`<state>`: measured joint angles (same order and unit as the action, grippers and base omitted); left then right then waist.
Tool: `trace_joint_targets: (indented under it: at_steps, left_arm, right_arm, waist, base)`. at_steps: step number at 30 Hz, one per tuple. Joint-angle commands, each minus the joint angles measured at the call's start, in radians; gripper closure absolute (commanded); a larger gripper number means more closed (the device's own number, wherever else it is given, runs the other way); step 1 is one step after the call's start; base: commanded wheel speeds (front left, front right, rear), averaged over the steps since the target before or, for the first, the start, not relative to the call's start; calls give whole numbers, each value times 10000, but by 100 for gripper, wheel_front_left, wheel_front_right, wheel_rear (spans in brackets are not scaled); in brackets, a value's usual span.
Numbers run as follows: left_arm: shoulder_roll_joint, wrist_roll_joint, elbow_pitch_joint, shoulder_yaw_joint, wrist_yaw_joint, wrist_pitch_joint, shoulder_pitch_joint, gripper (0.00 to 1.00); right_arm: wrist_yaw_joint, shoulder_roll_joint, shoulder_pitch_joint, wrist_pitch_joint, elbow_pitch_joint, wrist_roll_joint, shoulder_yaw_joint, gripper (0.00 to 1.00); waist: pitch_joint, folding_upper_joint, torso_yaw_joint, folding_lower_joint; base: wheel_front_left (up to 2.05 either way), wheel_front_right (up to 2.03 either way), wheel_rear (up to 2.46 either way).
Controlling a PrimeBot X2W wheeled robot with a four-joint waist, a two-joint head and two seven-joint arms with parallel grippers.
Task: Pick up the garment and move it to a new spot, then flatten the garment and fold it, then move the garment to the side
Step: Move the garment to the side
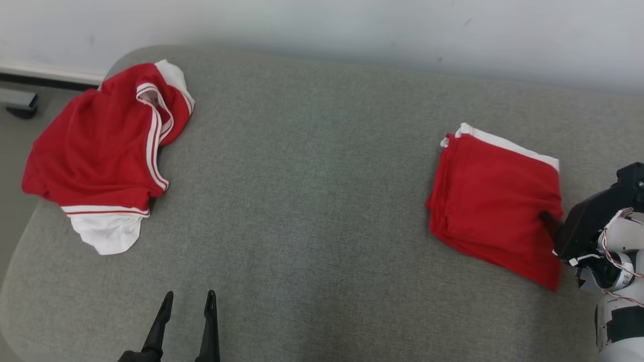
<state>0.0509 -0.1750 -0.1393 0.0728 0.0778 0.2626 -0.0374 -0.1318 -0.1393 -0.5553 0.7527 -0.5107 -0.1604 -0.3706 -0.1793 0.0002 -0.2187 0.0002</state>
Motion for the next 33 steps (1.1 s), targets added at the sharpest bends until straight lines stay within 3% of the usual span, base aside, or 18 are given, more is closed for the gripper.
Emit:
trace_joint_targets:
  at_steps: [1,7,8,11,19,33]
  left_arm:
    - [-10,-48,44,45,-46,31,144,0]
    - [-10,-111,-17,132,-61,31,302,0]
    - [-11,-119,-8,143,-70,31,314,0]
    - [-11,-167,17,157,-146,33,323,0]
    - [-8,-127,69,97,-161,31,477,0]
    - [208,665,708,-326,182,31,1038,0]
  right_arm:
    - [19,7,-124,-70,-69,131,-137,0]
    - [19,230,-296,-40,-560,453,-384,0]
    - [19,278,-315,-1,-642,498,-369,7]
    - [18,416,-339,113,-788,568,-113,100]
    - [29,30,-164,326,-532,377,596,100]
    - [23,-831,-185,29,448,-64,2413,100]
  waist:
    - [-472,-2,-442,-2]
    - [-771,-2,-593,-2]
    - [-802,-2,-582,-2]
    - [-889,-2,-456,-2]
    - [-998,-2,374,-2]
    - [-1670,-2,3395,-2]
  base:
    - [0,0,0]
    - [0,0,0]
    - [0,0,0]
    - [0,0,0]
    - [0,0,0]
    - [0,0,0]
